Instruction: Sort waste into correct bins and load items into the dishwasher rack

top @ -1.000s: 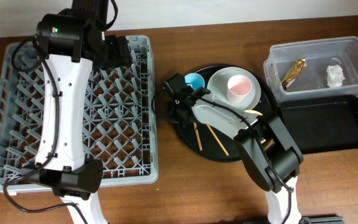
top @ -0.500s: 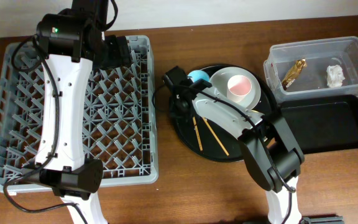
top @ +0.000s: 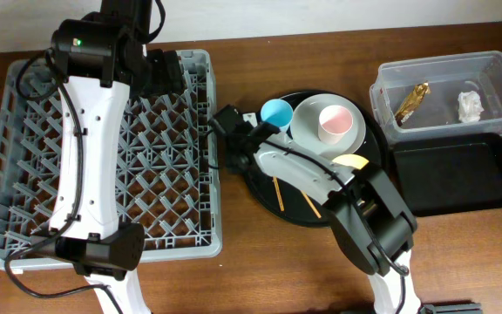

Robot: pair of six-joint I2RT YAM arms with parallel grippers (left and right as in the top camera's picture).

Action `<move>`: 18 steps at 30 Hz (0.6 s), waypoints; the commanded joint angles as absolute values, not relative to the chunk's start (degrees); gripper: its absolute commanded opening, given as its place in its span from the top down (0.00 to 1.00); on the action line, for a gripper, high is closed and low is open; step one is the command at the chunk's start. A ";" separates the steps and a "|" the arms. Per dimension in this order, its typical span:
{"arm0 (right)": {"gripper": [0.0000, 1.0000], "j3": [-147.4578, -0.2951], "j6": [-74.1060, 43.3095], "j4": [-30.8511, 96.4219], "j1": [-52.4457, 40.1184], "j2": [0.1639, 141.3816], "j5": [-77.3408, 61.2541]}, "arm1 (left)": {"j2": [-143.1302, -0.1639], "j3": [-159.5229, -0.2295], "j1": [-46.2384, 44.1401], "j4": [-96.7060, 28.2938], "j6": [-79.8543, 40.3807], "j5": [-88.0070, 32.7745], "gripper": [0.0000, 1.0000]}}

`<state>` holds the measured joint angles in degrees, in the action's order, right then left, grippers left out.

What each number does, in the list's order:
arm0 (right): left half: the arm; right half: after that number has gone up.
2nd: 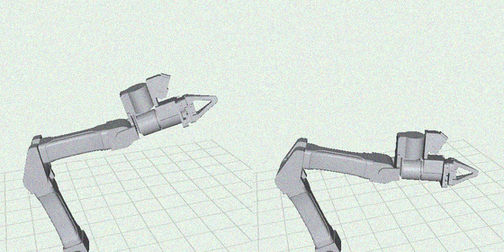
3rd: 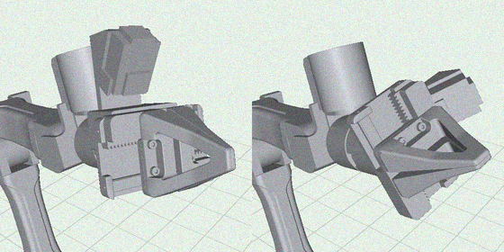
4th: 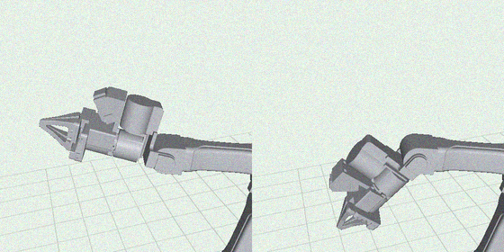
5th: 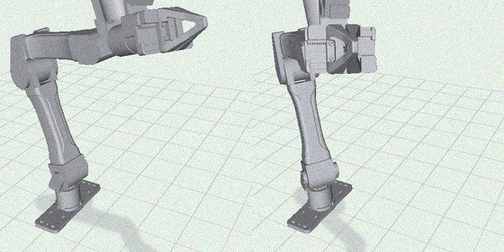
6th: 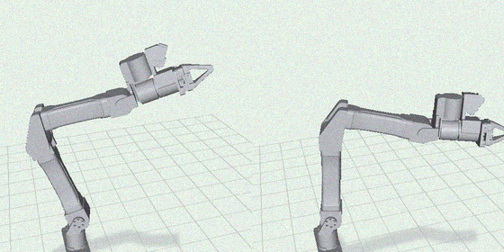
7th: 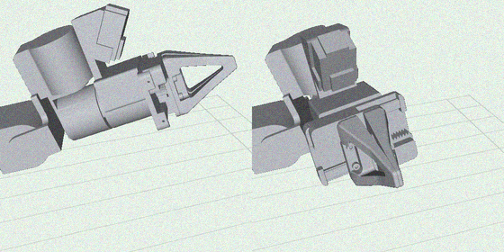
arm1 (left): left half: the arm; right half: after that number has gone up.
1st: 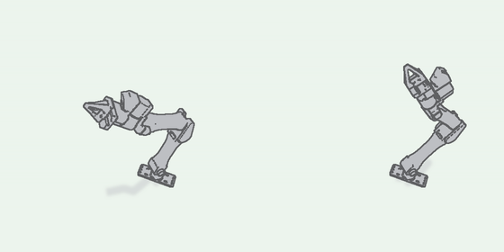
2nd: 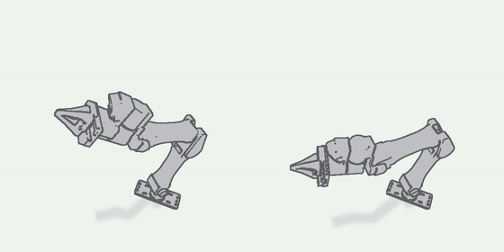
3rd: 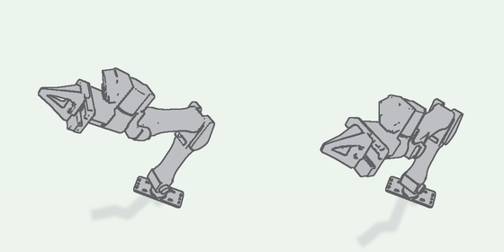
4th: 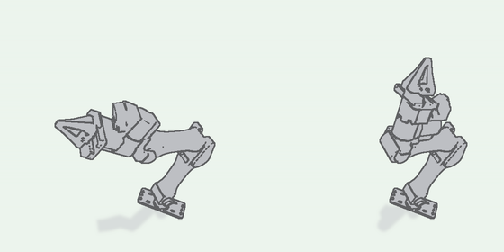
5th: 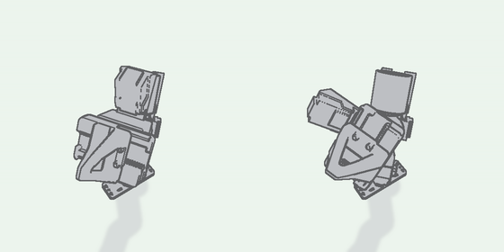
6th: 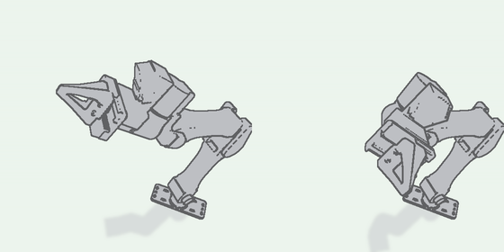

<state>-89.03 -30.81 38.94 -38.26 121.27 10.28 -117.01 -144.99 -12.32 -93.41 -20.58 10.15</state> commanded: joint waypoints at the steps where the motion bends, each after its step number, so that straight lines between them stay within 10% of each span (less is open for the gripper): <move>1: 0.95 -88.66 -30.22 38.30 -37.80 123.74 13.08 | -116.81 -145.45 -12.29 -93.36 -19.86 10.96 0.01; 18: 0.95 -88.73 -27.11 32.95 -37.69 126.50 -2.63 | -116.81 -145.45 -12.32 -93.36 -19.86 10.96 0.01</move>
